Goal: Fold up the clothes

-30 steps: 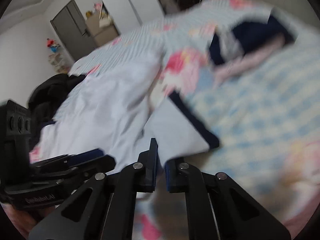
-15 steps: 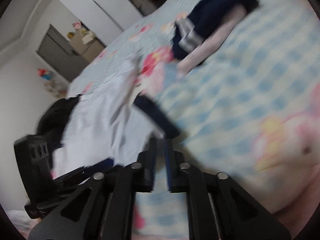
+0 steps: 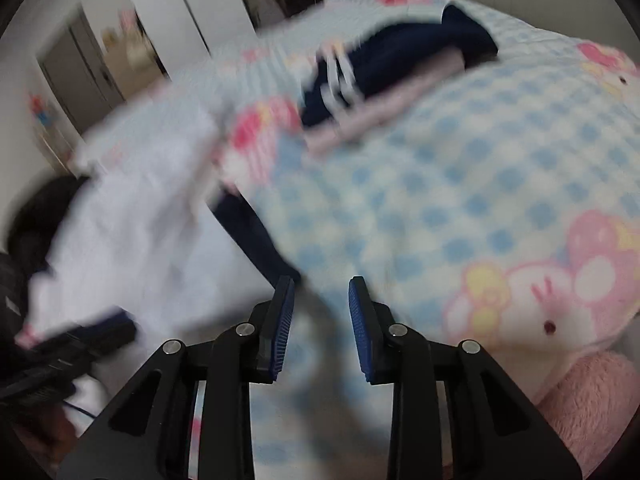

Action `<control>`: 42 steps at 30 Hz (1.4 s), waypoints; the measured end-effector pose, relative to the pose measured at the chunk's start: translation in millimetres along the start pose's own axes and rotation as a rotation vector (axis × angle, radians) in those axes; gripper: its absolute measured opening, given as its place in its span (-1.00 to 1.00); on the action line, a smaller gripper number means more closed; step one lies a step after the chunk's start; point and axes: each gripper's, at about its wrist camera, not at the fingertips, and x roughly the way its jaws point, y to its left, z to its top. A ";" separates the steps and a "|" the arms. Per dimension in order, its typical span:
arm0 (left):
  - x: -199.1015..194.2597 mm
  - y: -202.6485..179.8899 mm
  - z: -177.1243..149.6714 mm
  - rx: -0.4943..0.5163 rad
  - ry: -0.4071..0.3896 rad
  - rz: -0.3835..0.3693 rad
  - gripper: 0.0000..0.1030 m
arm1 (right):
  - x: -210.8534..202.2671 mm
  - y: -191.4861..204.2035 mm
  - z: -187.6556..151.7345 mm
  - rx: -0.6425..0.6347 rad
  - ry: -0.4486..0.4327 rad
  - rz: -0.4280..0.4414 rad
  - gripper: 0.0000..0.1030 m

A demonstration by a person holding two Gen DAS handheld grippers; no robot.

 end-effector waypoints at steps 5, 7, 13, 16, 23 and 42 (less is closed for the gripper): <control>14.4 -1.1 -5.2 0.035 0.064 0.080 -0.11 | 38.6 11.6 -16.7 -0.054 0.224 0.065 -0.34; 4.1 0.3 -7.3 0.031 0.037 0.068 -0.11 | 38.6 2.7 -16.5 -0.037 0.218 0.010 -0.53; -24.6 3.0 -13.5 0.022 -0.040 0.023 -0.11 | 15.7 -6.7 -8.5 0.004 0.098 0.002 -0.30; -13.1 -6.2 -12.1 0.047 -0.013 0.018 -0.11 | 25.2 17.6 -20.9 -0.038 0.204 0.252 -0.11; -4.1 11.5 -22.0 -0.006 0.033 0.068 -0.11 | 37.9 34.1 -27.9 -0.119 0.208 0.157 -0.28; -25.0 1.1 -42.1 0.014 0.029 0.045 -0.11 | 20.0 55.3 -38.0 -0.174 0.216 0.244 -0.36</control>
